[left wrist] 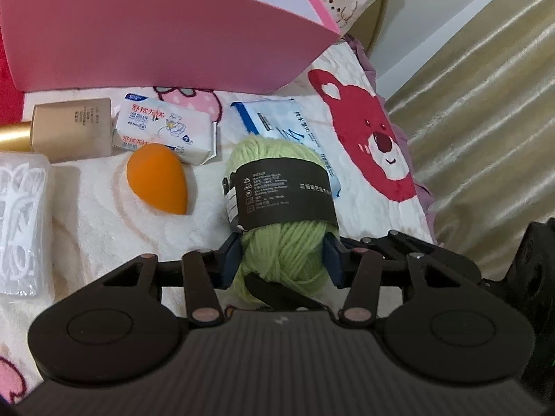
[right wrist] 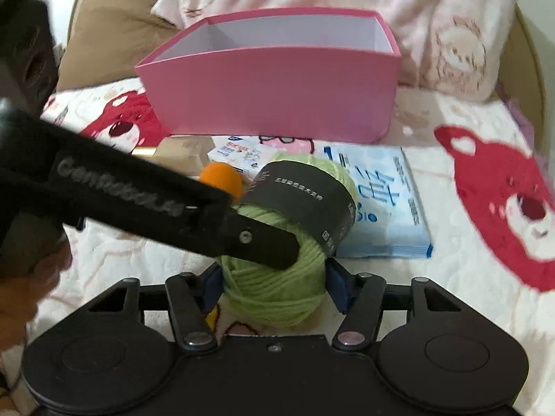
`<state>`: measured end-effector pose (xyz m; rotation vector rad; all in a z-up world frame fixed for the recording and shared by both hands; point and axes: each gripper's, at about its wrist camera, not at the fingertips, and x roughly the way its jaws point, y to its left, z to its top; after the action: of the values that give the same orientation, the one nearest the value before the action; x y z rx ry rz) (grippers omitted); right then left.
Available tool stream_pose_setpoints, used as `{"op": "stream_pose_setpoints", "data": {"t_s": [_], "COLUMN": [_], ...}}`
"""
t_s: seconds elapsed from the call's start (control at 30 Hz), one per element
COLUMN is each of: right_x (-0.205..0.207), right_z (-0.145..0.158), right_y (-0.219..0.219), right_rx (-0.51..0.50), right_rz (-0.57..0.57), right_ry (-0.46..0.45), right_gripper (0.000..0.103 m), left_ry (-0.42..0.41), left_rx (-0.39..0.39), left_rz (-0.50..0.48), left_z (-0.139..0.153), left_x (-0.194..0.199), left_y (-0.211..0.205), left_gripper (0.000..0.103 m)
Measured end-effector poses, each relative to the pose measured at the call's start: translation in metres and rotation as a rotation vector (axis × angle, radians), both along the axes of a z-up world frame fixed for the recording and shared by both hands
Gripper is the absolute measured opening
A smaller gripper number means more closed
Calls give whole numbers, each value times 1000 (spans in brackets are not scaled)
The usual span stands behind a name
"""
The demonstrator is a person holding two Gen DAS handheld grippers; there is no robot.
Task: Organize objects
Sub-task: 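Close both grippers around the green yarn ball and lift it, then lower the green yarn ball into the pink box beside the plush and open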
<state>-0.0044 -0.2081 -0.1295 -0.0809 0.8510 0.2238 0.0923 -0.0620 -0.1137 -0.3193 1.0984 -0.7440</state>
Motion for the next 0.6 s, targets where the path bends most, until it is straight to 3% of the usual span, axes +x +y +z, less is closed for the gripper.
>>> {"op": "stream_pose_setpoints", "data": {"t_s": [0.17,0.4,0.6], "right_x": [-16,-28,-29], "right_z": [11,36,67], "right_y": [15,37,48], "right_rx": [-125,-271,-280], "right_rz": [76,161,213], "right_ry": [-88,-204,-291], "right_gripper": [64,64,64], "left_ry": [21,-23,-81], "left_rx": [6,57,22], "left_rz": [-6,-11,28], "left_z": [18,58,93], "left_x": [-2,-11,-13], "left_y": [4,11,34], "left_gripper": [47,47,47]}}
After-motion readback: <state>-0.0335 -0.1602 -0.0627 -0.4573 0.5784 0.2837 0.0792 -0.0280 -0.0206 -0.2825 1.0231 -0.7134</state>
